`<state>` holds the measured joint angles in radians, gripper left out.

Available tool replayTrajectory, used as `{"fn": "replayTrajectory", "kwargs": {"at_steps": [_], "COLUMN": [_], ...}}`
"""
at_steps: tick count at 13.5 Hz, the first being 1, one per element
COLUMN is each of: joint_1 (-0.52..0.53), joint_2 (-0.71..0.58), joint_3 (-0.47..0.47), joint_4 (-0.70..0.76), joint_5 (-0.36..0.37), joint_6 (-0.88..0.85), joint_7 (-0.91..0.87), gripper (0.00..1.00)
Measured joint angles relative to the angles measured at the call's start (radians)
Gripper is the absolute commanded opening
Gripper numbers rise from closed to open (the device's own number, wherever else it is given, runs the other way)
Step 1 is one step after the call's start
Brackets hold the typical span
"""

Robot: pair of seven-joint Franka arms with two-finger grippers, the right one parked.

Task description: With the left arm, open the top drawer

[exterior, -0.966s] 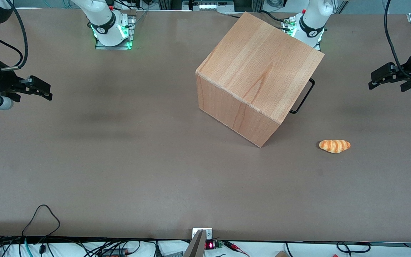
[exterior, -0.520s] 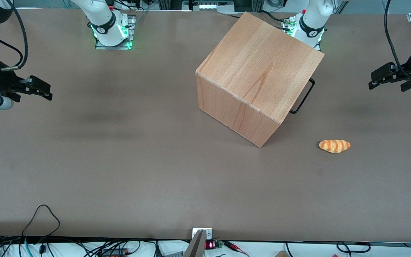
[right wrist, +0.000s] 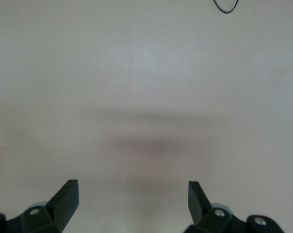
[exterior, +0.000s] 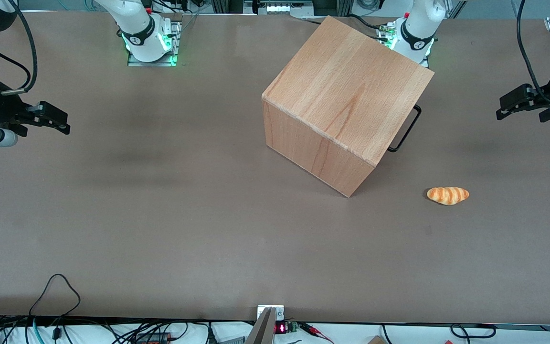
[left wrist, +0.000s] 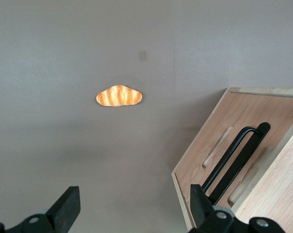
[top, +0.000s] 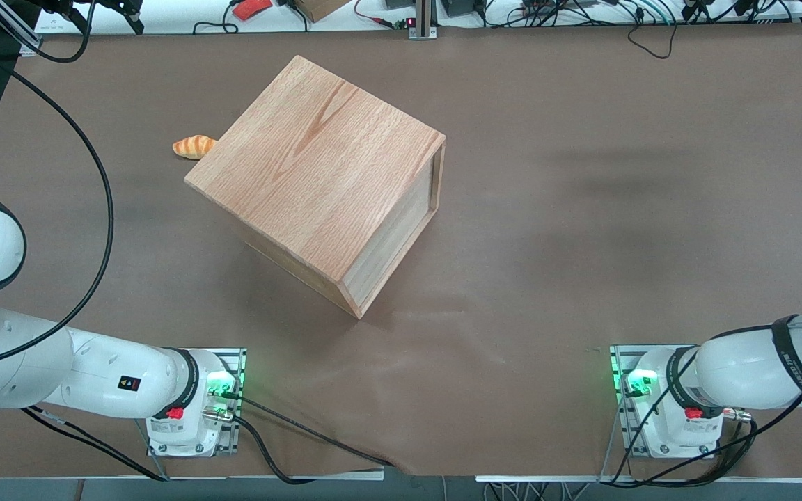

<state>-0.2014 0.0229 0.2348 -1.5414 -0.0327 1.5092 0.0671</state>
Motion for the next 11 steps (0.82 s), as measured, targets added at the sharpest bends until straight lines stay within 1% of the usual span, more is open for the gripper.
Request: {"fn": "replayTrajectory", "kwargs": {"at_steps": [11], "joint_1": [0.0], "joint_2": [0.0], "joint_3": [0.008], "joint_4": [0.0], "joint_5": [0.0], "joint_6": [-0.027], "joint_7": [0.0], "gripper": [1.0]}}
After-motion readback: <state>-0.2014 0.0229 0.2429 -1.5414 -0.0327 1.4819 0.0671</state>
